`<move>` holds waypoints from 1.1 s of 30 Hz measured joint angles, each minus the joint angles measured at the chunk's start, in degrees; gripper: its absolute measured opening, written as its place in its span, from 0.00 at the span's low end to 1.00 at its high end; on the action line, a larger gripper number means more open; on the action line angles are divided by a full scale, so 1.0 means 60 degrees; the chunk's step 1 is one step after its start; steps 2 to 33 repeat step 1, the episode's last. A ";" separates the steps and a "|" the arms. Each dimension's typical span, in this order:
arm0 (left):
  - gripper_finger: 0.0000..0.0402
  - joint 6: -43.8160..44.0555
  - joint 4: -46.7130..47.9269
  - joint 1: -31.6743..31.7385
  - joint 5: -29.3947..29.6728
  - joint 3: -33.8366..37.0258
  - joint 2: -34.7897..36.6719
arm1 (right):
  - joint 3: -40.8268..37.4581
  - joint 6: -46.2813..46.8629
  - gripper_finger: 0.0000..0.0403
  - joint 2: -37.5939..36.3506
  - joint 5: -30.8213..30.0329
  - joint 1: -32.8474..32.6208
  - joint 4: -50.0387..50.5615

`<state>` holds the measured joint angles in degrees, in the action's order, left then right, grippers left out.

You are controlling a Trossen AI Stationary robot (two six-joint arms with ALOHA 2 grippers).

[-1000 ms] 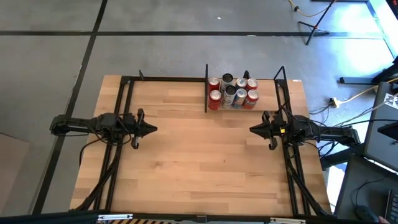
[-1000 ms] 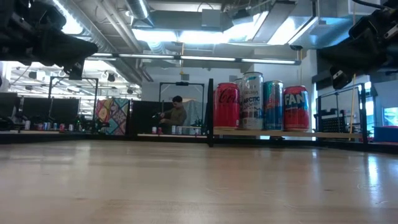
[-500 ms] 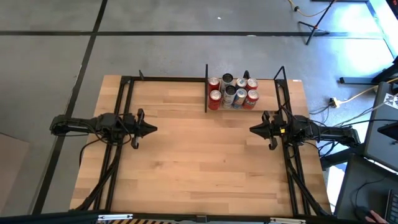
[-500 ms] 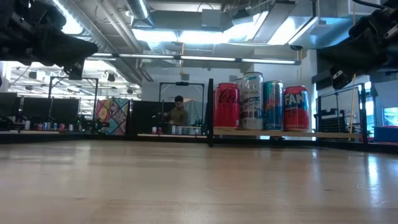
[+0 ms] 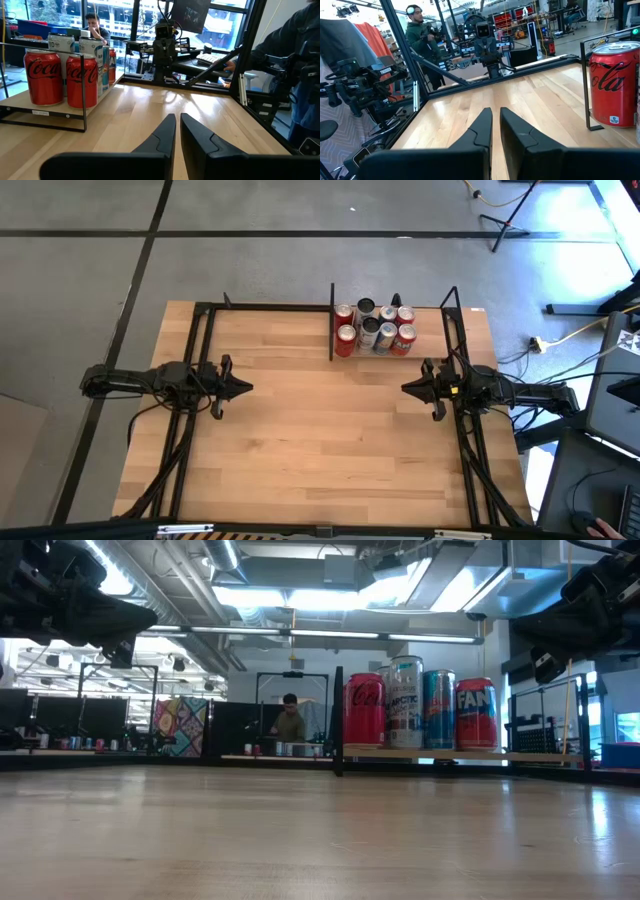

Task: Place canned beverage on shelf
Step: Return to Home Position

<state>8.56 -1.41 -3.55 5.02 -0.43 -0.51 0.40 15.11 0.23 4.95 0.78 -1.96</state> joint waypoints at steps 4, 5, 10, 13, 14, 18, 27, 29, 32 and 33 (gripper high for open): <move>0.05 0.0000 0.0000 0.0000 0.0000 0.0000 0.0000 | 0.0000 0.0000 0.06 0.0000 0.0002 0.0000 0.0000; 0.05 0.0000 0.0000 0.0000 0.0000 0.0000 0.0000 | 0.0000 0.0000 0.06 0.0000 0.0002 0.0000 0.0000; 0.05 0.0000 0.0000 0.0000 0.0000 0.0000 0.0000 | 0.0000 0.0000 0.06 0.0000 0.0002 0.0000 0.0000; 0.05 0.0000 0.0000 0.0000 0.0000 0.0000 0.0000 | 0.0000 0.0000 0.06 0.0000 0.0002 0.0000 0.0000; 0.05 0.0000 0.0000 0.0000 0.0000 0.0000 0.0000 | 0.0000 0.0000 0.06 0.0000 0.0002 0.0000 0.0000; 0.05 0.0000 0.0000 0.0000 0.0000 0.0000 0.0000 | 0.0000 0.0000 0.06 0.0000 0.0002 0.0000 0.0000; 0.05 0.0000 0.0000 0.0000 0.0000 0.0000 0.0000 | 0.0000 0.0000 0.06 0.0000 0.0002 0.0000 0.0000; 0.05 0.0000 0.0000 0.0000 0.0000 0.0000 0.0000 | 0.0000 0.0000 0.06 0.0000 0.0002 0.0000 0.0000; 0.05 0.0000 0.0000 0.0000 0.0000 0.0000 0.0000 | 0.0000 0.0000 0.06 0.0000 0.0002 0.0000 0.0000; 0.05 0.0000 0.0000 0.0000 0.0000 0.0000 0.0000 | 0.0000 0.0000 0.06 0.0000 0.0002 0.0000 0.0000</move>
